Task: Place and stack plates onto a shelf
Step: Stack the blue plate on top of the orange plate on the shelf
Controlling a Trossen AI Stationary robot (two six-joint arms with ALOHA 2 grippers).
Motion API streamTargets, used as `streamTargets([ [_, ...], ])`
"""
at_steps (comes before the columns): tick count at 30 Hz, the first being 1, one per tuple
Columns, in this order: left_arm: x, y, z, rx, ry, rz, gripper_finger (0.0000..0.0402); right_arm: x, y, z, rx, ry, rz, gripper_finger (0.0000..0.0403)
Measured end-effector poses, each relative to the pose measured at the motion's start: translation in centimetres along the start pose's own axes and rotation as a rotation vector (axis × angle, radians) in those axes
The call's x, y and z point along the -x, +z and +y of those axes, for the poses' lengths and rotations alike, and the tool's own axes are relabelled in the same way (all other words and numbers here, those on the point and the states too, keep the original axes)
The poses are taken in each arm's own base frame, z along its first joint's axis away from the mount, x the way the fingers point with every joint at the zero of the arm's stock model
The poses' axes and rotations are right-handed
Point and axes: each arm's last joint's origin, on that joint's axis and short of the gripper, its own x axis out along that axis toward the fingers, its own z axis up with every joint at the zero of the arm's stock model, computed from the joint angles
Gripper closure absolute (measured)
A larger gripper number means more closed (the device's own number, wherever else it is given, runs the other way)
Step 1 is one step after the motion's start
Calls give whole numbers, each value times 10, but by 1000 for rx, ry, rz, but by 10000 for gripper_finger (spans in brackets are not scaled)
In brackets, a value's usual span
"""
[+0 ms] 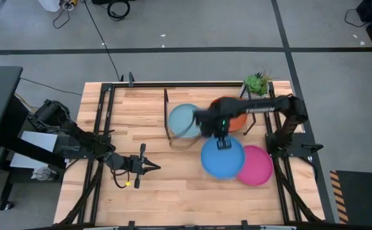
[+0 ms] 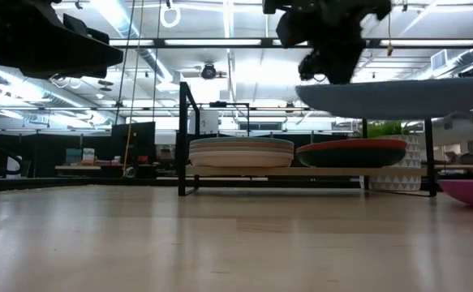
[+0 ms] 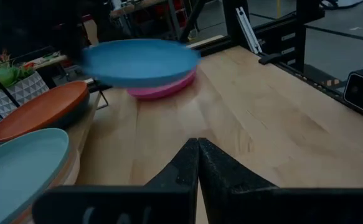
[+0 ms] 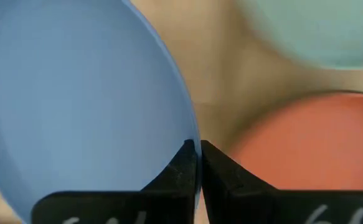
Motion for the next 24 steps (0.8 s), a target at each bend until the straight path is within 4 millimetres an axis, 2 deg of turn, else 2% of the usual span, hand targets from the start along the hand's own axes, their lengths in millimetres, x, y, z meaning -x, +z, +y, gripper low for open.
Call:
streamTargets([
  [5, 0, 1, 0, 16, 1, -7, 386, 37, -22, -45, 40, -148, -82, 386],
  [11, 0, 3, 1, 42, 5, -30, 386, 59, -61, -105, -85, -182, -145, 387],
  [14, 0, 3, 1, 18, 8, -30, 386, 61, -76, -134, -152, -184, -163, 387],
  [19, -2, 2, 6, 6, 31, -24, 386, 51, -98, -177, -238, -197, -109, 388],
  [22, -4, 1, 10, 6, 50, -14, 386, 46, -108, -196, -287, -186, -112, 388],
  [24, -6, -1, 12, 2, 63, 1, 386, 42, -110, -201, -297, -131, -136, 387],
])
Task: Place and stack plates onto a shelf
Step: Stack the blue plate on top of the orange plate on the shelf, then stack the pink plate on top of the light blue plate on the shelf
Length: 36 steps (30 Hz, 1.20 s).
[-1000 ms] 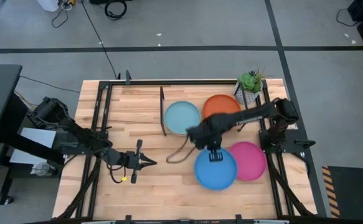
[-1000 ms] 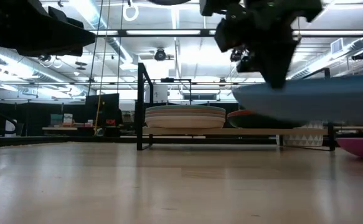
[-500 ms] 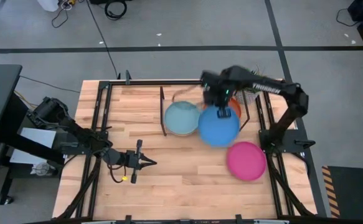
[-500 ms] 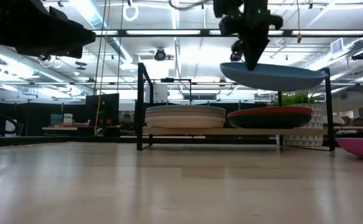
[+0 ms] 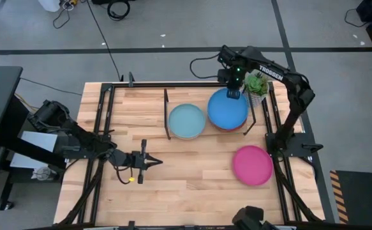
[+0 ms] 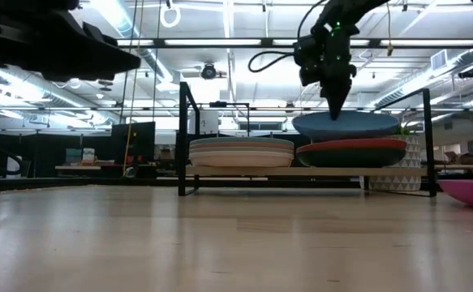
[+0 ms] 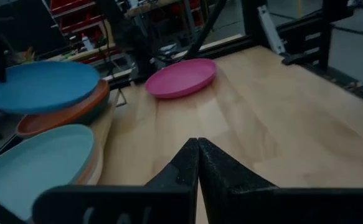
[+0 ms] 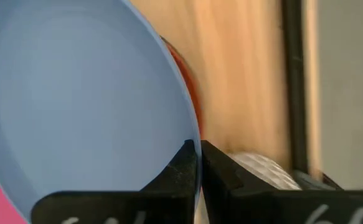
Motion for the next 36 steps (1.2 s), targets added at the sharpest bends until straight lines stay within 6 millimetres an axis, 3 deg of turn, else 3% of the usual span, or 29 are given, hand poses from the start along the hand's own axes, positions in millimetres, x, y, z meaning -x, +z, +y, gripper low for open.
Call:
streamTargets([
  [5, -3, -3, 6, 8, 26, 24, 386, -5, 0, 0, -30, 74, -35, 372],
  [15, -3, -5, 6, 22, 24, 39, 386, -5, 4, 7, -59, -41, 44, 321],
  [19, -3, -5, 6, 29, 25, 39, 386, 1, 12, 19, -94, -34, 28, 305],
  [23, -3, -5, 6, 48, 26, 39, 386, -1, 21, 48, -111, 11, 53, 297],
  [36, -3, -4, 6, 45, 27, 38, 386, -22, 37, 180, -139, -6, 131, 298],
])
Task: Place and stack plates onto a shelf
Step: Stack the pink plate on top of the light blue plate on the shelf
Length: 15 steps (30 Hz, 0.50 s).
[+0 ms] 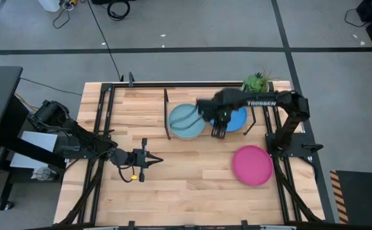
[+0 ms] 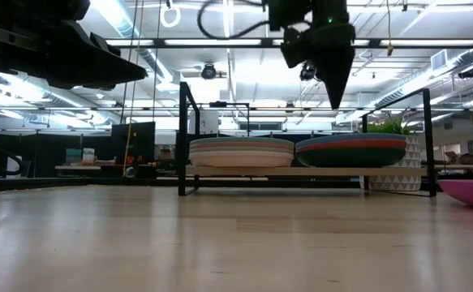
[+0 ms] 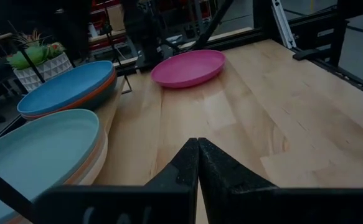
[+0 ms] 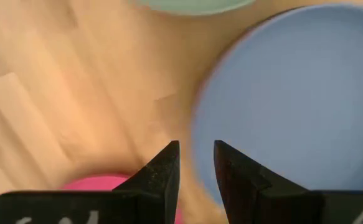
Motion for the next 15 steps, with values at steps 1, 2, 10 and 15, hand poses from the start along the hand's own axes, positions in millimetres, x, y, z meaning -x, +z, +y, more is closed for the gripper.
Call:
streamTargets([
  [1, 0, 0, 0, -3, 0, 0, 386, -2, -2, 10, -10, -10, 0, 298],
  [2, 0, 0, 0, -5, 0, 0, 386, -4, -5, 20, -19, -20, 5, 298],
  [10, 0, 3, 0, 11, 3, -29, 386, -35, -49, 100, -28, -48, 101, 298],
  [15, 0, 6, 1, 22, 6, -51, 386, -63, -78, 138, -80, -10, 118, 296],
])
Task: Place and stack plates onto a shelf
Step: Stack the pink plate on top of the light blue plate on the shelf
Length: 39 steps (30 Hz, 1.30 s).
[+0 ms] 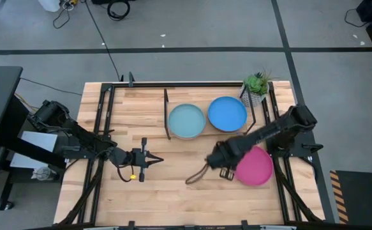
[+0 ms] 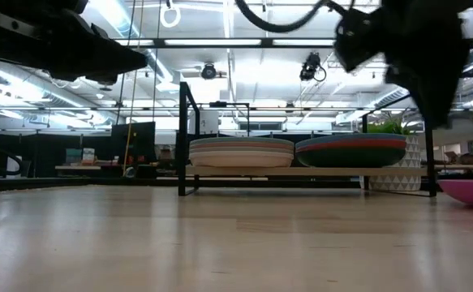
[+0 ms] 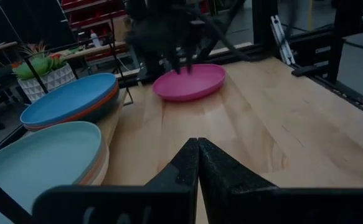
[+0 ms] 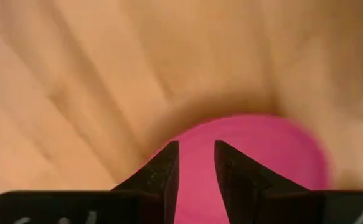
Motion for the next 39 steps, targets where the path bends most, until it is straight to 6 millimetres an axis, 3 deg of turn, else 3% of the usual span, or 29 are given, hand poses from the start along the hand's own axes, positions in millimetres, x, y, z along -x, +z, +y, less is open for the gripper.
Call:
streamTargets([
  [5, 0, 1, 0, -7, 2, -13, 386, -27, -27, 21, -86, 46, 47, 269],
  [11, 0, 3, 0, -7, 4, -26, 386, -39, -52, 34, -147, 13, 84, 217],
  [15, 0, 3, 0, -7, 4, -26, 386, -48, -56, 41, -129, -18, 82, 197],
  [21, 0, 3, 0, -6, 4, -26, 386, -71, -47, 48, -71, -41, 124, 196],
  [25, 0, 3, 0, -6, 4, -26, 386, -83, -39, 47, -43, -64, 160, 218],
  [30, 0, 3, 0, -7, 3, -24, 386, -87, -36, 46, -32, -51, 189, 284],
  [35, 0, 2, 0, -11, 2, -18, 386, -84, -36, 48, -17, -12, 204, 358],
  [39, 0, 2, 0, -11, 2, -17, 386, -71, -31, 57, 88, 65, 204, 385],
])
